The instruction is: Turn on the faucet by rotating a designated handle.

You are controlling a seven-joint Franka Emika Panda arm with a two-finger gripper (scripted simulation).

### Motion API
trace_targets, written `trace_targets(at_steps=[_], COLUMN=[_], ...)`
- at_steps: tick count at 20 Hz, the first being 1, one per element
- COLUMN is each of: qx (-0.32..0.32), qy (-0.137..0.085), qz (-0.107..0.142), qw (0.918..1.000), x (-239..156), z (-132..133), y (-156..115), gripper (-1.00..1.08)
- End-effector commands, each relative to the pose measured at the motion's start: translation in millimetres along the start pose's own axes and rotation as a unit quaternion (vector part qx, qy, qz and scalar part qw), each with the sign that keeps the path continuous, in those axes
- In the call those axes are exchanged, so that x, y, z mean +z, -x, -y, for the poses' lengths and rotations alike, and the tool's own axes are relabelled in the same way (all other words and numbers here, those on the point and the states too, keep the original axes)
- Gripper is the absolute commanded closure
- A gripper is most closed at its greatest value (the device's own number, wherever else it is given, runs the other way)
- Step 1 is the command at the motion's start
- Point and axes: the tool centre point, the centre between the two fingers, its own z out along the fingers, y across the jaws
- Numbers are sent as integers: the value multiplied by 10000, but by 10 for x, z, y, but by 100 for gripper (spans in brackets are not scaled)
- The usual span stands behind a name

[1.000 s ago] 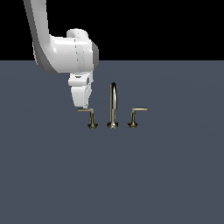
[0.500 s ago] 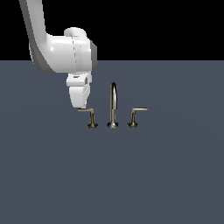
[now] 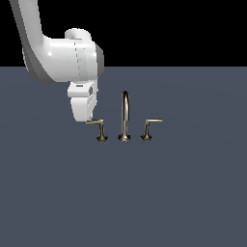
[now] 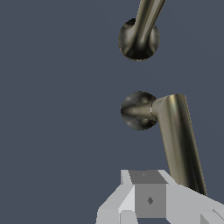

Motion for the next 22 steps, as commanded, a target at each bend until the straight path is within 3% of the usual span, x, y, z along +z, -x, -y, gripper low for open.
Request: trace_targets(at_steps=[1, 15, 17, 22], qx=[-1, -42, -50, -48], qy=[7, 51, 5, 24], qz=[-1, -1, 20, 12], qw=[10000, 10000, 10000, 10000], x=[0, -3, -3, -5], z=[-33, -482, -414, -532], y=[-5, -49, -20, -184], gripper=[108, 108, 108, 108])
